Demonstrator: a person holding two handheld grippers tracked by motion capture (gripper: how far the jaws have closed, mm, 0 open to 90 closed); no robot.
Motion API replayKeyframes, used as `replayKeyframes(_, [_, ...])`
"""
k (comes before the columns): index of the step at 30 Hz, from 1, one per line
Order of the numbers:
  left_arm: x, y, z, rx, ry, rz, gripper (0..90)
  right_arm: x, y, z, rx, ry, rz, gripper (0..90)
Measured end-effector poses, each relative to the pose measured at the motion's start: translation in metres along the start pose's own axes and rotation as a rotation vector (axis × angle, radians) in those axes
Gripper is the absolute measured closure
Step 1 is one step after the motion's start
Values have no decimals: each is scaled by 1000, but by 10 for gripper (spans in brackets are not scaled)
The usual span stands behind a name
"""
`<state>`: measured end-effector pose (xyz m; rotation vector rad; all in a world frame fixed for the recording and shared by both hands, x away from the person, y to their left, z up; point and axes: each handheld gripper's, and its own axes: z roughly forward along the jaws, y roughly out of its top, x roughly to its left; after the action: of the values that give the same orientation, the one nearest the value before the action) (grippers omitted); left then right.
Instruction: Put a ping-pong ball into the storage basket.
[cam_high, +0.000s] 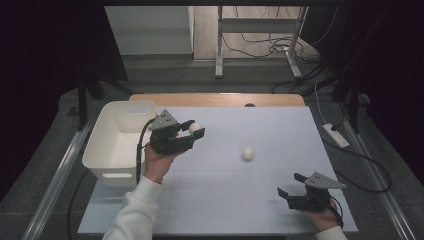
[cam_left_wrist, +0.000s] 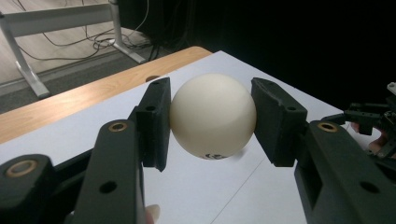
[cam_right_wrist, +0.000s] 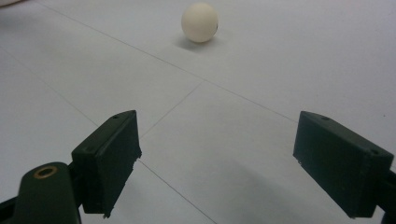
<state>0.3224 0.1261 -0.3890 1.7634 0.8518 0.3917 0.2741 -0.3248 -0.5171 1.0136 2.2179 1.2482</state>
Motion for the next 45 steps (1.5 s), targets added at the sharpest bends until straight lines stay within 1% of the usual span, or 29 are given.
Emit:
replayKeyframes(12, [6, 0, -8, -14, 22, -8, 506, 0, 0, 0, -2, -4, -1, 146])
replayKeyframes(22, [14, 2, -19, -35, 55, -22, 506, 0, 0, 0, -3, -3, 0, 146])
replayKeyframes(29, [18, 3, -26, -44, 66, -27, 506, 0, 0, 0, -4, -4, 0, 146])
replayKeyframes(39, [25, 4, -34, -57, 93, -35, 506, -1, 0, 0, -3, -6, 2, 146])
replayKeyframes(44, [28, 4, -37, -59, 101, -42, 506, -1, 0, 0, -2, -7, 3, 146])
replayKeyframes(45, [31, 4, -39, -61, 107, -43, 506, -1, 0, 0, -3, -8, 3, 146])
